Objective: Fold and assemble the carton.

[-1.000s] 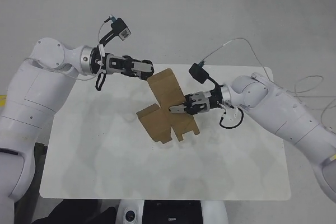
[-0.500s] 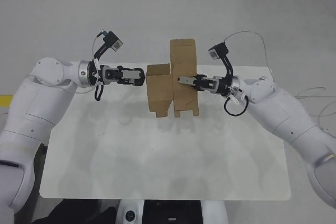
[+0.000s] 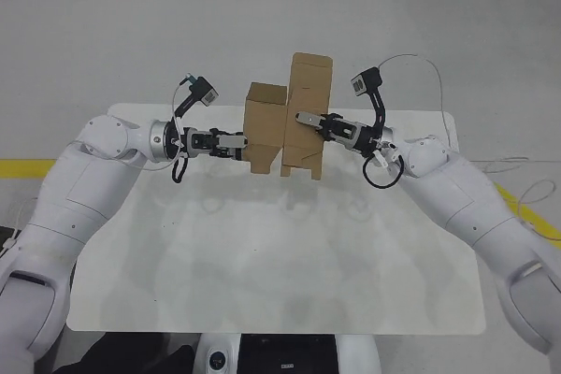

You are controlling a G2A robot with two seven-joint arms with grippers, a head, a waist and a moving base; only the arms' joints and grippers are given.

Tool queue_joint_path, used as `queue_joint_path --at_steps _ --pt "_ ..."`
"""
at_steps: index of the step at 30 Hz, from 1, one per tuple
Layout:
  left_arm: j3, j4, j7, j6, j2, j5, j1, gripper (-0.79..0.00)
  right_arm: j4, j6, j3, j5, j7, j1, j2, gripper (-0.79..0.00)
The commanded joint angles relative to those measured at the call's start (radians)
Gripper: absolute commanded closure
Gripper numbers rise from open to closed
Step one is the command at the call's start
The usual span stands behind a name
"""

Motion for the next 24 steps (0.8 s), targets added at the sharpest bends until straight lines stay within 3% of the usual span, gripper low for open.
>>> queue_joint_path --at_steps 1,2,3,5,7,21,22,23,24 --pt "0.007 0.012 0.003 -0.002 -0.010 -0.007 -0.004 -0.665 0.001 0.002 0.013 -0.008 -0.006 -0.009 -0.004 0.000" --pt "0.010 0.018 0.003 -0.003 -0.015 -0.011 -0.006 -0.440 0.001 0.002 0.020 -0.013 -0.006 -0.013 -0.006 0.000" --pt "0.013 0.024 0.003 -0.002 -0.021 -0.015 -0.008 -0.342 0.002 0.003 0.026 -0.018 -0.004 -0.017 -0.007 0.000" --pt "0.020 0.034 0.006 0.010 -0.031 -0.022 -0.015 -0.225 0.003 0.004 0.040 -0.025 0.000 -0.025 -0.011 0.000" --pt "0.025 0.041 0.004 0.017 -0.041 -0.026 -0.022 -0.003 0.008 0.005 0.056 -0.032 0.006 -0.030 -0.013 0.000" --pt "0.020 0.113 -0.023 0.053 -0.082 -0.027 -0.045 0.000 0.014 0.017 0.159 -0.088 0.046 -0.059 -0.021 0.000" --pt "0.019 0.118 -0.025 0.058 -0.084 -0.027 -0.047 0.000 0.013 0.016 0.165 -0.093 0.048 -0.061 -0.022 -0.157" --pt "0.018 0.123 -0.027 0.063 -0.086 -0.025 -0.050 0.000 0.013 0.017 0.172 -0.098 0.052 -0.063 -0.022 -0.437" --pt "0.016 0.130 -0.031 0.071 -0.087 -0.024 -0.052 0.000 0.015 0.016 0.179 -0.102 0.055 -0.064 -0.022 -0.785"
